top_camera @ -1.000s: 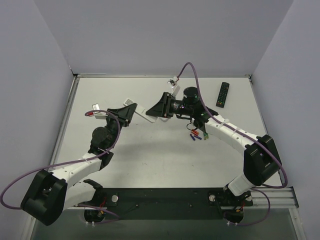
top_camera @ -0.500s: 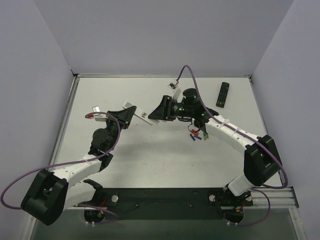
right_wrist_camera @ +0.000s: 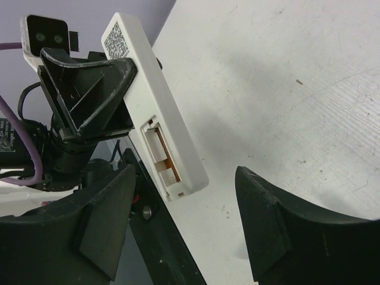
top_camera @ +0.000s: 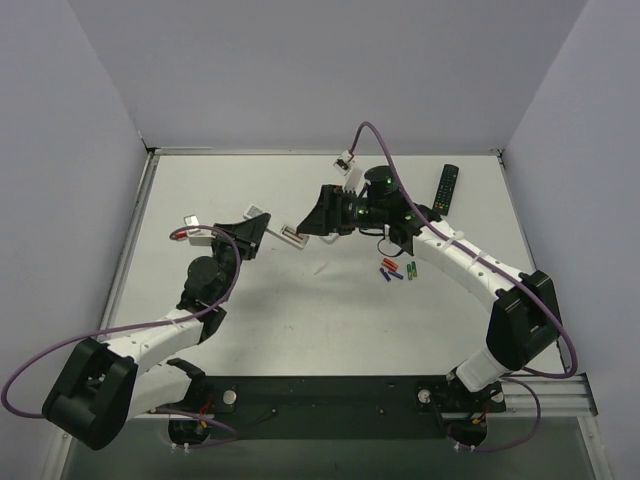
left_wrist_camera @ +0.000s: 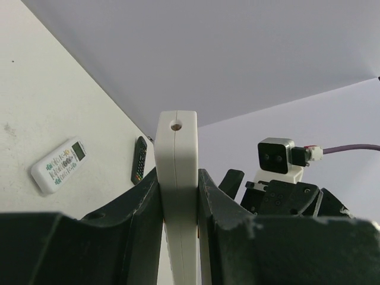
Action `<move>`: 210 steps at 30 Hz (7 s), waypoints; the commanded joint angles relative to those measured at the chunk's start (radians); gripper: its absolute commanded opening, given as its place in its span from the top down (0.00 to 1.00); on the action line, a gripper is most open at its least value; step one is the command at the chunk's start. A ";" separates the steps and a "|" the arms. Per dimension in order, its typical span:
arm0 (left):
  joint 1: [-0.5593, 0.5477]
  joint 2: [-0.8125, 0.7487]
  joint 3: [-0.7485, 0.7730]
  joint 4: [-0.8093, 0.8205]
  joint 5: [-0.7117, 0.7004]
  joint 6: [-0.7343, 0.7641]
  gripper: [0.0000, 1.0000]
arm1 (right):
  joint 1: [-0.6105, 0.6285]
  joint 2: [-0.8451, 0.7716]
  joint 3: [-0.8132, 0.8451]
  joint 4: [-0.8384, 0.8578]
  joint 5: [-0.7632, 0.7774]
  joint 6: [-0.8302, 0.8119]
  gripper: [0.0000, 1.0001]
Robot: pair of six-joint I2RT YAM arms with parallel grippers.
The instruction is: Load the batteries into the remote control
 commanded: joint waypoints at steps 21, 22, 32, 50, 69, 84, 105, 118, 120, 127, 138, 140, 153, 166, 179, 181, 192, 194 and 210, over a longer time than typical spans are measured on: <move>0.021 -0.041 -0.116 -0.134 0.119 0.284 1.00 | -0.015 -0.053 -0.101 -0.503 0.454 -0.400 0.39; 0.021 -0.050 -0.126 -0.137 0.139 0.298 1.00 | -0.015 -0.047 -0.101 -0.511 0.473 -0.397 0.40; 0.021 -0.146 -0.233 -0.167 0.141 0.304 1.00 | -0.084 0.050 -0.092 -0.618 0.622 -0.353 0.50; 0.018 -0.191 -0.244 -0.183 0.167 0.294 1.00 | -0.125 0.248 0.019 -0.659 0.724 -0.383 0.80; 0.024 -0.162 -0.209 -0.188 0.195 0.309 1.00 | -0.210 0.216 -0.023 -0.670 0.707 -0.405 0.80; 0.024 -0.157 -0.205 -0.194 0.202 0.301 1.00 | -0.205 0.216 0.000 -0.666 0.661 -0.350 0.79; 0.023 -0.166 -0.193 -0.208 0.213 0.337 1.00 | -0.309 0.226 -0.019 -0.685 0.730 -0.271 0.84; 0.024 -0.168 -0.187 -0.208 0.213 0.343 1.00 | -0.326 0.292 0.000 -0.689 0.737 -0.274 0.85; 0.024 -0.168 -0.187 -0.206 0.236 0.343 1.00 | -0.328 0.298 0.002 -0.689 0.737 -0.277 0.85; 0.024 -0.165 -0.184 -0.197 0.250 0.347 1.00 | -0.328 0.321 0.004 -0.682 0.731 -0.282 0.86; 0.024 -0.143 -0.179 -0.085 0.311 0.350 1.00 | -0.308 0.190 -0.003 -0.673 0.713 -0.299 1.00; 0.024 -0.130 -0.176 -0.061 0.330 0.347 1.00 | -0.289 0.145 -0.001 -0.667 0.711 -0.302 1.00; 0.031 0.013 -0.014 0.097 0.468 0.283 1.00 | -0.035 -0.189 0.030 -0.499 0.649 -0.356 1.00; 0.018 0.208 0.158 0.291 0.514 0.126 1.00 | 0.206 -0.358 -0.084 -0.159 0.547 -0.429 1.00; -0.032 0.235 0.215 0.289 0.508 0.106 1.00 | 0.271 -0.338 -0.087 -0.073 0.504 -0.477 1.00; -0.038 0.234 0.216 0.289 0.501 0.100 1.00 | 0.275 -0.328 -0.084 -0.073 0.503 -0.480 1.00; -0.038 0.211 0.204 0.292 0.454 0.080 1.00 | 0.286 -0.331 -0.119 -0.099 0.541 -0.498 1.00; -0.038 0.211 0.204 0.292 0.455 0.077 1.00 | 0.284 -0.335 -0.124 -0.099 0.556 -0.503 1.00; -0.038 0.200 0.201 0.275 0.452 0.076 1.00 | 0.284 -0.309 -0.098 -0.089 0.541 -0.500 1.00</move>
